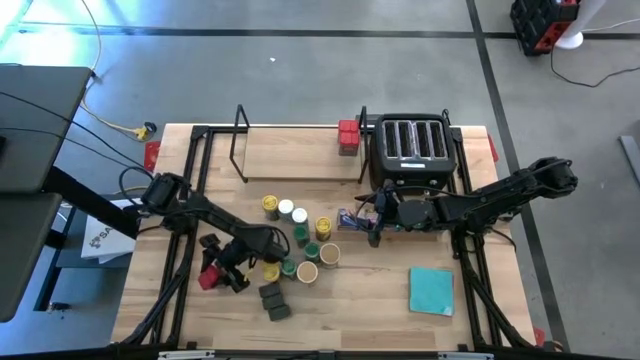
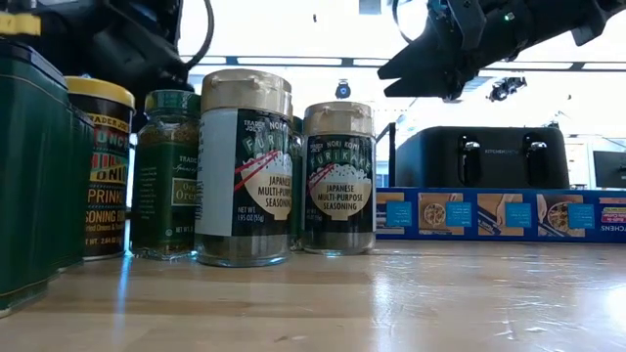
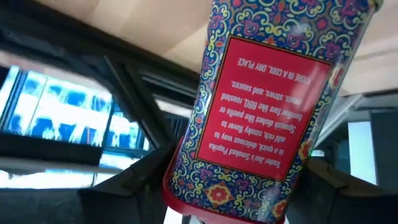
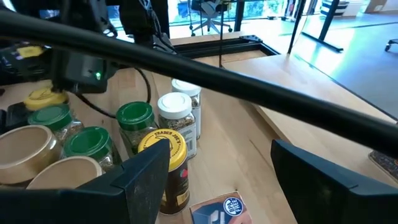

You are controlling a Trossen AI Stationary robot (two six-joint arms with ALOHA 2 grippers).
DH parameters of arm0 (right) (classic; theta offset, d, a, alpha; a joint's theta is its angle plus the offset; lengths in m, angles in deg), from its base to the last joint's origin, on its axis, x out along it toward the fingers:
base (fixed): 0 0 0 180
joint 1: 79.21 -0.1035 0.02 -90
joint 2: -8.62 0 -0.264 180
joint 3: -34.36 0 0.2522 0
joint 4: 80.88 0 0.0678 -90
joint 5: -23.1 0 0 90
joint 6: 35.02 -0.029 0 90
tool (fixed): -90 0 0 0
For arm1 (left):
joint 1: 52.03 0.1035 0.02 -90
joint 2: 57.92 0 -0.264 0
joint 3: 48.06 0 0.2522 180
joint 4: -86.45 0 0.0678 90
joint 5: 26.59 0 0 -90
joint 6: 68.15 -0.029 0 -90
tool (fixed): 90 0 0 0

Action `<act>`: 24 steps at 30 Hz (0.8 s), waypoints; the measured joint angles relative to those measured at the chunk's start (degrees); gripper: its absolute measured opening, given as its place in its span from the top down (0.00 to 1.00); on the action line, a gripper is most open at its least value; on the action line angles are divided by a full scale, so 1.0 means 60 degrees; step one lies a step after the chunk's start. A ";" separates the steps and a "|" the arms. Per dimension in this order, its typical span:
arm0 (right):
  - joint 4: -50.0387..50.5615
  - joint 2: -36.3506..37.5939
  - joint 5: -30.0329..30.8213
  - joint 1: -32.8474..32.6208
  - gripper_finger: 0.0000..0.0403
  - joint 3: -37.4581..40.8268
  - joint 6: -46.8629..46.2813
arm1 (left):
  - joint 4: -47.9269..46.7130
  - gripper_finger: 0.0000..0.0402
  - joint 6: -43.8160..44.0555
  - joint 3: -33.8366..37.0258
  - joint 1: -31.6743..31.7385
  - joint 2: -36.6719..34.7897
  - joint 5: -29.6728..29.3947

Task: Shelf spices
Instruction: Put the red seasoning can on the shelf aligned with the other red seasoning cans

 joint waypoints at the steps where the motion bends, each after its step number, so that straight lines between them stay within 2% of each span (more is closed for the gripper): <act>1: -0.0003 0.0000 -0.0036 0.0000 0.32 0.0000 0.0000 | -0.0074 0.39 -0.0085 0.0008 0.0083 -0.0030 -0.0059; 8: -0.0015 0.0000 -0.0280 0.0000 0.32 0.0000 0.0137 | 0.0234 0.30 -0.0351 0.0028 0.0468 -0.0017 -0.0146; 13: -0.0017 0.0000 -0.0283 -0.0002 0.32 0.0000 0.0208 | 0.0056 0.29 -0.0314 0.0028 0.0599 -0.0017 -0.0704; 17: -0.0016 0.0000 -0.0287 0.0000 0.32 0.0000 0.0213 | -0.0354 0.29 -0.0208 -0.0018 0.0637 -0.0017 -0.0731; 19: -0.0016 0.0000 -0.0299 -0.0004 0.32 0.0000 0.0317 | -0.0876 0.29 -0.0318 -0.0196 0.0583 -0.0033 -0.0998; 24: -0.0024 0.0000 -0.0316 0.0001 0.32 0.0000 0.0461 | -0.0770 0.29 0.0211 -0.0648 0.0379 -0.0555 -0.1975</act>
